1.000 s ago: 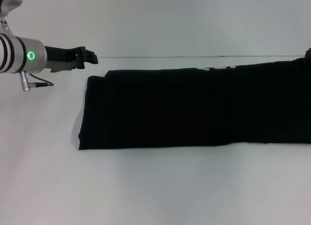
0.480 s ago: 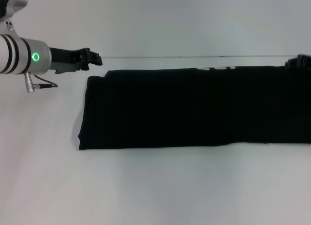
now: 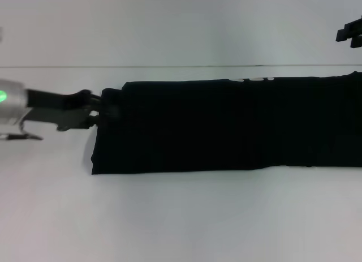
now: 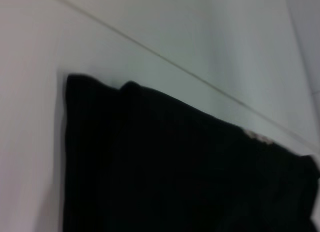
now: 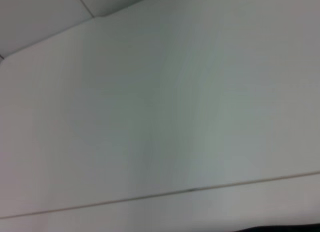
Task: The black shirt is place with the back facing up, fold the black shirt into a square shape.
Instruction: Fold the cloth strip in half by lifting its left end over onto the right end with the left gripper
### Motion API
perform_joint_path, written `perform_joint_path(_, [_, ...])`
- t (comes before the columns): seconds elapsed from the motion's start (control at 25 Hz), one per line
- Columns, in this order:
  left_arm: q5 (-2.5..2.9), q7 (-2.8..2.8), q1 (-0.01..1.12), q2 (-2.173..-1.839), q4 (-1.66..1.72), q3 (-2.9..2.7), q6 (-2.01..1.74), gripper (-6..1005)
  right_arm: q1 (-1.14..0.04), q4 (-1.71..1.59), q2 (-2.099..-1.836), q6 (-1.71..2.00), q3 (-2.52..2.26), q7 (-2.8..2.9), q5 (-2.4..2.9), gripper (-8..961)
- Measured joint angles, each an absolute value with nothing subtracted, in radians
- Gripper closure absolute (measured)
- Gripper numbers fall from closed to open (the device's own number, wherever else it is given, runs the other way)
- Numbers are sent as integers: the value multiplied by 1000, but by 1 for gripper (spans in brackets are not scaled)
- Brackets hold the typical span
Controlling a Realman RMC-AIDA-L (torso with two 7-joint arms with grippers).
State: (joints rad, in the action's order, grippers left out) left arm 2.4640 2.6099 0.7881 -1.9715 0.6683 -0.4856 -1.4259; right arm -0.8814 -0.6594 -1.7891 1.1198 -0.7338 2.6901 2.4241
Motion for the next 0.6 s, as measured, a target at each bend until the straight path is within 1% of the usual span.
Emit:
perform_joint_path(0.16, [2441,2537,724,-1968,645,-291,-1545,580,-889,-668,-1781,1128,-734,2690,2454,549])
perform_joint_path(0.2, [2436,2528,712,-1968,637,-258,-1564,580,-888,-668,-1780,1127,-734,2688,2462,523])
perform_joint_path(0.36, [2427,2543,668,-1968,611,-169,-1624,491,-889,-668,-1780,1124,-733,2692,2489,419])
perform_joint_path(0.6, [2428,2587,646,-1981,565,-162,-1609,350,-890,-671,-1779,1127,-728,2698,2499,164])
